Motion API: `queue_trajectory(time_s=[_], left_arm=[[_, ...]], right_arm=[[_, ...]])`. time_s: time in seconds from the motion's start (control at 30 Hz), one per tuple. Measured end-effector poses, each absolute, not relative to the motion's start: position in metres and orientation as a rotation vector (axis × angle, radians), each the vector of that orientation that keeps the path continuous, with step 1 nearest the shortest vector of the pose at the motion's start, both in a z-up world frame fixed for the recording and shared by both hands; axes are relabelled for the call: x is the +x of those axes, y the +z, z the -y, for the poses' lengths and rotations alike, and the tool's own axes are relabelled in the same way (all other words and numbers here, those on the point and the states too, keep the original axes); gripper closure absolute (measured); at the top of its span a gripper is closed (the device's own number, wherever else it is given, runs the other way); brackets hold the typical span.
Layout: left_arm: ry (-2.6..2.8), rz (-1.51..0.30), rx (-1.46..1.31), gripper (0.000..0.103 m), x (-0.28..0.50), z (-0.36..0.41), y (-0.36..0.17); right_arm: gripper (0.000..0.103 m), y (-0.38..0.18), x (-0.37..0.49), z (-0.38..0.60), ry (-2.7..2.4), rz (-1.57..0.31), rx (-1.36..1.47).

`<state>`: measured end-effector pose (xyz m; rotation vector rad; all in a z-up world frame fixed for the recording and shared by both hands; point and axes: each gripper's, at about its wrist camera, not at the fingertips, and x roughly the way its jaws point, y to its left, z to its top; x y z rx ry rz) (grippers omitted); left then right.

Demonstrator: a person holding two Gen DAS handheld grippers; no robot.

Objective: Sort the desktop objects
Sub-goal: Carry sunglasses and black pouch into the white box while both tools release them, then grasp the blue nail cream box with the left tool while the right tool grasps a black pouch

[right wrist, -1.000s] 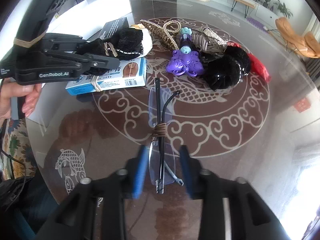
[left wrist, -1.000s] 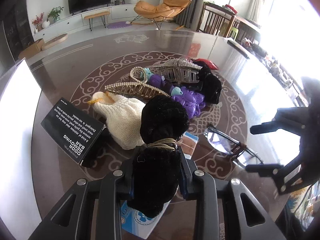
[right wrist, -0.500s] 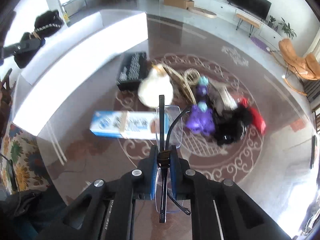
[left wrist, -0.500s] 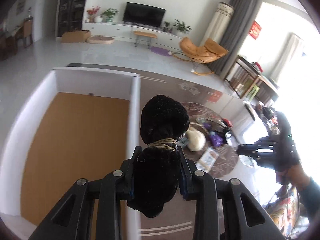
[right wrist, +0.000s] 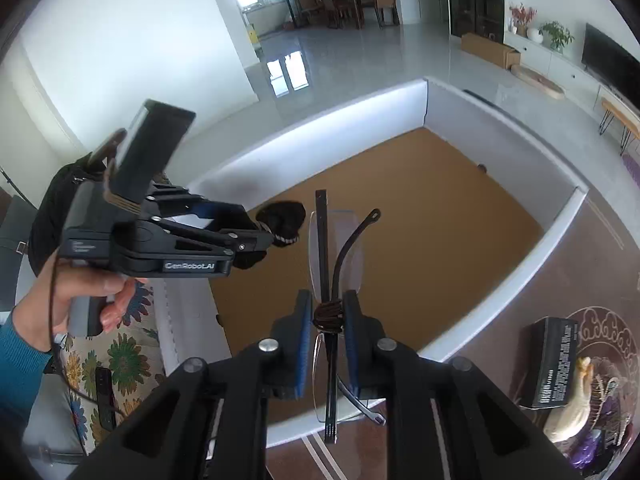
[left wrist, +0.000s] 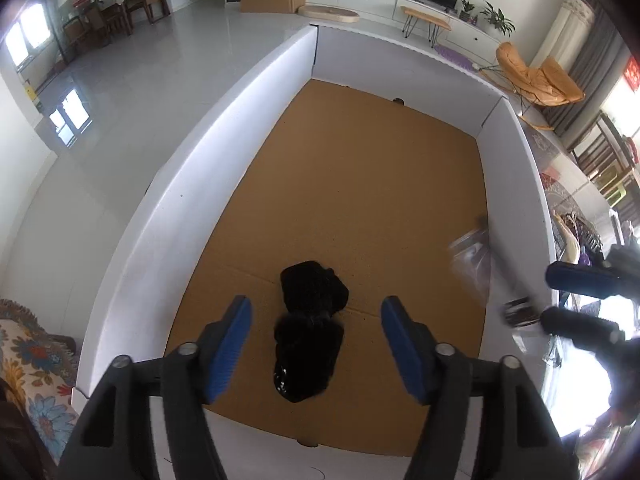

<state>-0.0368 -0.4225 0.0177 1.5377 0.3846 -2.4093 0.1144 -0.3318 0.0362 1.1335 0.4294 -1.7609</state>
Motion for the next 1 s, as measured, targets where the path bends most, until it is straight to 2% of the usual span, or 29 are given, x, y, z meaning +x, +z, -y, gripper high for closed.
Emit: queue_trajectory(time_s=[0.03,0.07,0.2,0.27,0.37,0.4,0.5,0.6,0.73,0.83,1.0], left_arm=[[-2.403,-0.384,1.503,0.025,-0.033,0.423,0.020],[-2.394,-0.372,1.459,0.025,-0.030,0.422,0.025],[-2.405,-0.376,1.214,0.025,-0.008,0.395,0.062],[-2.478,-0.364,1.112,0.024,-0.002,0.361,0.086],[-2.626,-0.323,1.011,0.012,0.006,0.297,0.117],[-2.687,-0.307,0.992,0.008,0.009,0.274,0.126],[-2.875,-0.263,1.004,0.006,0.006,0.204,0.141],[-3.029,-0.220,1.096,0.001,-0.001,0.140,0.140],[-3.065,0.005,1.268,0.000,-0.004,0.061,0.090],[-3.039,0.150,1.378,0.000,-0.004,0.033,0.038],[-3.060,0.209,1.527,0.000,-0.023,0.031,-0.016]], right_arm=[[0.058,0.028,0.116,0.335,-1.762,-0.428,1.139],[0.046,0.024,0.117,0.335,-1.772,-0.419,1.132],[0.037,0.033,0.116,0.305,-1.844,-0.324,1.045],[0.025,0.046,0.112,0.277,-1.908,-0.288,0.964],[0.013,0.061,0.111,0.221,-2.053,-0.312,0.834],[0.012,0.063,0.111,0.201,-2.098,-0.328,0.805],[0.009,0.064,0.113,0.132,-2.217,-0.343,0.798],[0.009,0.051,0.113,0.065,-2.305,-0.326,0.857],[0.009,0.031,0.124,-0.022,-2.423,-0.340,0.917],[0.009,0.015,0.128,-0.071,-2.490,-0.318,0.970],[0.009,0.000,0.150,-0.148,-2.550,-0.180,1.065]])
